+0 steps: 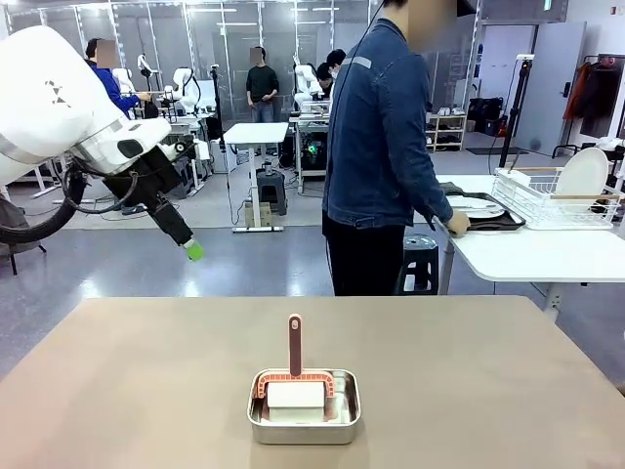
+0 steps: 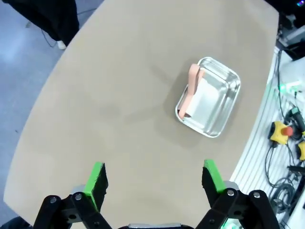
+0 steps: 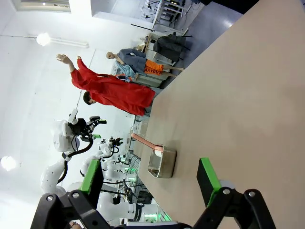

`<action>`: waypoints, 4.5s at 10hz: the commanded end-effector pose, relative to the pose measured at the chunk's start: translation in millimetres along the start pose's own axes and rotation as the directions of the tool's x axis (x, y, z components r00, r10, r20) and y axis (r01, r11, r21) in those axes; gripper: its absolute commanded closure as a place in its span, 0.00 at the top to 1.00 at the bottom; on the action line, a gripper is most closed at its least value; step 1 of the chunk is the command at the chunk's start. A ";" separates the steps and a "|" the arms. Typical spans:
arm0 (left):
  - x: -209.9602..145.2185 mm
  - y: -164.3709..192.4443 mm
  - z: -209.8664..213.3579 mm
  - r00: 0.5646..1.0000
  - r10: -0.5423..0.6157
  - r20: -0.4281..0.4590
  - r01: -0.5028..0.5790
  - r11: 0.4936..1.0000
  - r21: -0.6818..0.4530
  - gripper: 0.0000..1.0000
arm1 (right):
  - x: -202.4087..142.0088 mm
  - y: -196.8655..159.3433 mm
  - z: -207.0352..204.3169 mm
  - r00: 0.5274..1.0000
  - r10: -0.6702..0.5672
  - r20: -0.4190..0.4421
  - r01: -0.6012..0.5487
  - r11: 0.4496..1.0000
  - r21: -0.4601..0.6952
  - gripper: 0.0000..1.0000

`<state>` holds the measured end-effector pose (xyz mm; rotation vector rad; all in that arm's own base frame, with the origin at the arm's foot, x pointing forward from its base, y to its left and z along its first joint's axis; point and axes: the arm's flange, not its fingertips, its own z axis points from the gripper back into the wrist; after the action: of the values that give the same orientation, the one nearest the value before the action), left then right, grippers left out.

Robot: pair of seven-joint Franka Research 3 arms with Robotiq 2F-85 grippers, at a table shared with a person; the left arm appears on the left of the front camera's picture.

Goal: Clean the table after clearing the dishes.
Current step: When the right (or left) Handle tray is removed, use the right hand (or left hand) to clean the right (or left) side of the table with the Lint Roller.

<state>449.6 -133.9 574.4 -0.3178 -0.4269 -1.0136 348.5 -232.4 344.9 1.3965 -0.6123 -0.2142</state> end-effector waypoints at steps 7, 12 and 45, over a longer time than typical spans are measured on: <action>66.1 1.8 -35.6 0.945 -0.282 -0.168 0.272 0.959 -0.079 1.00 | 0.9 4.4 0.2 1.000 -0.010 -0.004 0.010 1.000 -0.005 1.00; 156.0 -23.1 -124.5 0.771 -0.532 -0.352 0.445 0.844 -0.300 1.00 | 0.9 4.4 0.2 1.000 -0.010 -0.004 0.010 1.000 -0.005 1.00; 119.3 -76.2 -241.0 0.777 -0.448 -0.442 0.265 0.870 -0.417 0.00 | 0.9 4.4 0.2 1.000 -0.010 -0.004 0.010 1.000 -0.005 1.00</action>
<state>498.2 -377.1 425.1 -0.2337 0.2247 -1.5265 349.0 -232.4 344.9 1.3962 -0.6117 -0.2134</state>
